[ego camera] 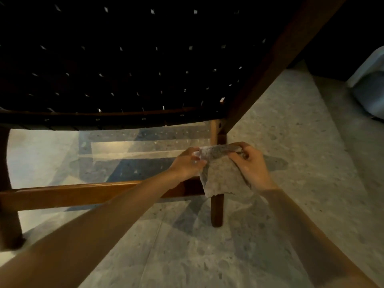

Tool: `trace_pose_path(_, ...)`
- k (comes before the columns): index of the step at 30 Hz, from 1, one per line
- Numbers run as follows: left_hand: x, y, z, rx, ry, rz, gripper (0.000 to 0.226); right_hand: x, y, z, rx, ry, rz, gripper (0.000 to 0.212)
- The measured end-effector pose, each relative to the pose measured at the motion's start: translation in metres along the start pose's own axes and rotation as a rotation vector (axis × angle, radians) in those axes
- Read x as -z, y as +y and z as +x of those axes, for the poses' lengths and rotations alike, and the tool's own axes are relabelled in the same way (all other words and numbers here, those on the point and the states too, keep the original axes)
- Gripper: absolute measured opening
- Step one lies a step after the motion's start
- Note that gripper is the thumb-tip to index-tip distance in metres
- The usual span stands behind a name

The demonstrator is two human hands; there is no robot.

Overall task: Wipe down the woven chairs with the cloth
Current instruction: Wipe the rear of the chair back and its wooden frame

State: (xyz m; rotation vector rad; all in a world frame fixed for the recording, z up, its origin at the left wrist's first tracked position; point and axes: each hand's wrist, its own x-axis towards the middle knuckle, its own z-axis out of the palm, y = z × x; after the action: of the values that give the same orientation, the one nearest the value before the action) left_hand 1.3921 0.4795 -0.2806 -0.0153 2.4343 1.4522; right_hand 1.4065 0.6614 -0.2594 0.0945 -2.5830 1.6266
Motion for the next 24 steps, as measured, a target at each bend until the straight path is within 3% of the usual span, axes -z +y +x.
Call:
trace_pose_path(6, 0.009, 0.000, 0.006, 0.202, -0.064, -0.277, 0.036, 0.000, -0.016, 0.018, -0.010, -0.132, 0.143, 0.017)
trace_pose_path(10, 0.016, 0.009, -0.002, 0.011, -0.048, -0.025, 0.042, 0.007, -0.014, 0.016, -0.111, -0.310, 0.154, 0.016)
trace_pose_path(12, 0.021, 0.020, -0.007, -0.107, -0.111, 0.047, 0.037, 0.007, -0.013, 0.014, -0.191, -0.314, 0.188, 0.026)
trace_pose_path(15, 0.032, 0.038, -0.018, -0.266, -0.207, 0.180, 0.020, 0.010, -0.017, 0.005, -0.121, -0.302, 0.120, 0.032)
trace_pose_path(17, 0.039, 0.050, -0.024, -0.388, -0.153, 0.320, 0.014, 0.017, -0.024, -0.004, -0.067, -0.316, 0.086, 0.025)
trace_pose_path(20, 0.049, 0.071, -0.033, -0.520, -0.009, 0.417, 0.011, 0.035, -0.038, -0.016, -0.014, -0.234, 0.056, 0.015)
trace_pose_path(24, 0.056, 0.106, -0.051, -0.637, 0.221, 0.348, 0.010, 0.070, -0.076, -0.027, 0.143, 0.069, 0.014, 0.015)
